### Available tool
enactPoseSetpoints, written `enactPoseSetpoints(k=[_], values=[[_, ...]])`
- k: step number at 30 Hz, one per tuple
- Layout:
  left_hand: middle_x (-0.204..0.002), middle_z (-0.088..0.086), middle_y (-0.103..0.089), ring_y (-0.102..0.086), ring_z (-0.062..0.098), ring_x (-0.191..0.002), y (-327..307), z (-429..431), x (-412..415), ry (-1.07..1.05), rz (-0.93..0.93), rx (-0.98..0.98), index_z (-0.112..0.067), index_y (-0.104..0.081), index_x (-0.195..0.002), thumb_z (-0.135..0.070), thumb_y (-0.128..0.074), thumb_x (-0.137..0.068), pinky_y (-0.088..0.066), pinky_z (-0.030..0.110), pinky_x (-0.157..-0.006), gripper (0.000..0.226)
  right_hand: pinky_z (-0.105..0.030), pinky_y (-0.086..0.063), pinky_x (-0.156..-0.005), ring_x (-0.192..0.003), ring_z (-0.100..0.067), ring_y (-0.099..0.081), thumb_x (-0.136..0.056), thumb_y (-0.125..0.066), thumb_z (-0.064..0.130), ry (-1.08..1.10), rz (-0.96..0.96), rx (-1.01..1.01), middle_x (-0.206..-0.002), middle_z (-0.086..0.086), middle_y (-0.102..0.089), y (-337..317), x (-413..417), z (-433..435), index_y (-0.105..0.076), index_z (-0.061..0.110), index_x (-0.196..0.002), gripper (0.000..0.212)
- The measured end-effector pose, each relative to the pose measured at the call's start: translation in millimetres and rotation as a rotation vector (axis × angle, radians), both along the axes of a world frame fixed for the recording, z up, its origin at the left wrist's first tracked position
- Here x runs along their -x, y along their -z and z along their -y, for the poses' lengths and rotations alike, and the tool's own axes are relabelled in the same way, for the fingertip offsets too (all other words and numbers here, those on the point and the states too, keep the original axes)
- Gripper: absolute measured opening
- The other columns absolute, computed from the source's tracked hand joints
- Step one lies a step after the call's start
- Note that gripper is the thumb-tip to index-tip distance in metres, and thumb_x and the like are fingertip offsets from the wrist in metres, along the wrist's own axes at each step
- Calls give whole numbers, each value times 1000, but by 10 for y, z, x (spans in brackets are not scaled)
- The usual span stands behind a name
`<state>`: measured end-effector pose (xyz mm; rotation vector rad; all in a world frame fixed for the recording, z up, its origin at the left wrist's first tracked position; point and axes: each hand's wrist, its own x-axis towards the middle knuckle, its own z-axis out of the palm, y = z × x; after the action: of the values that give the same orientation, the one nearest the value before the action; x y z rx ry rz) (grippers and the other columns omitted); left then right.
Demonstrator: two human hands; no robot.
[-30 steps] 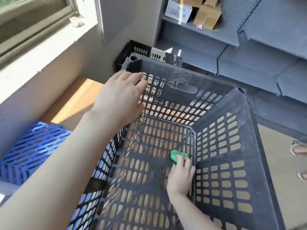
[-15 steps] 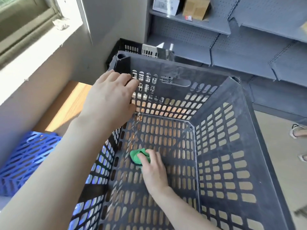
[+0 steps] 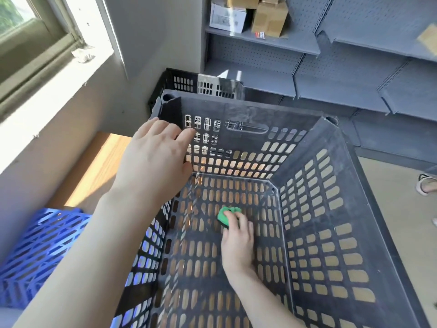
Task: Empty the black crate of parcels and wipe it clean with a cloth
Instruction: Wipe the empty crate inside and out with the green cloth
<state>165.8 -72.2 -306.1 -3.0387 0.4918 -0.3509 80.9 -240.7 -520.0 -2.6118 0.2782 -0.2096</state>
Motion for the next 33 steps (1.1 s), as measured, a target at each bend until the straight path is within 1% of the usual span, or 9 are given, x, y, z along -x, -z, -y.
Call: enactPoseSetpoints(k=[4,7,10,13,20,24,26,29,33], values=[[-102,8,-66,-56,33,-106,11,5,3,-6,1,-16,-10,-62,-116,-23,-66,-77,-24,37,-109,41,-35,-57,-80,-98,-25,-60,-62,-86,8,-487,46,10,-116,-7,-60,34,30,-556,-63,16,-115,59],[-104,7,-66,-55,32,-109,17,4,0,-10,1,-21,-11,-61,-117,-24,-65,-78,-20,36,-112,41,-30,-50,-86,-108,-22,-54,-84,-70,30,-629,10,98,-123,-7,-54,46,-30,-645,-58,17,-121,41],[-104,7,-65,-55,32,-108,20,-4,5,-10,-9,-42,-12,-60,-117,-25,-63,-79,-20,36,-113,40,-40,-56,-75,-99,-31,-57,-66,-83,12,-768,52,183,-115,-15,-58,-19,-107,-469,-58,9,-116,56],[-101,8,-67,-57,32,-106,2,-7,11,-12,-8,-47,-11,-61,-117,-25,-65,-79,-22,38,-114,41,-37,-57,-75,-99,-30,-58,-56,-88,7,-649,66,207,-115,-13,-58,-25,-314,-65,-62,9,-113,63],[-95,5,-68,-60,29,-100,-15,4,18,-23,-44,-93,-15,-59,-120,-30,-61,-83,-19,38,-116,40,-41,-53,-80,-109,-31,-45,-69,-74,-6,2,-65,321,-123,-12,-46,-55,-527,916,-57,14,-124,61],[-92,3,-67,-61,28,-98,-33,31,35,-33,-53,-129,-17,-59,-119,-33,-55,-85,-15,38,-117,38,-41,-50,-82,-109,-33,-47,-79,-66,-5,207,-80,150,-122,-15,-50,-62,-565,666,-55,13,-122,49],[-95,2,-67,-60,26,-100,-30,43,49,-35,-55,-163,-19,-57,-122,-35,-51,-88,-12,38,-118,38,-40,-51,-88,-110,-32,-49,-81,-66,-1,135,-60,80,-123,-13,-52,-77,-573,424,-56,14,-123,46],[-90,3,-67,-62,27,-97,-26,50,54,-39,-41,-168,-18,-61,-117,-33,-55,-85,-11,38,-116,36,-38,-48,-97,-114,-27,-49,-83,-67,3,-163,-25,33,-129,-9,-51,-65,-513,-47,-55,18,-128,50],[-79,5,-66,-63,30,-86,14,25,26,-39,-45,-172,-15,-66,-104,-29,-64,-76,-17,38,-112,31,-44,-51,-92,-114,-33,-48,-81,-65,-1,-526,-37,35,-129,-14,-50,-50,-376,-575,-53,12,-130,52]])
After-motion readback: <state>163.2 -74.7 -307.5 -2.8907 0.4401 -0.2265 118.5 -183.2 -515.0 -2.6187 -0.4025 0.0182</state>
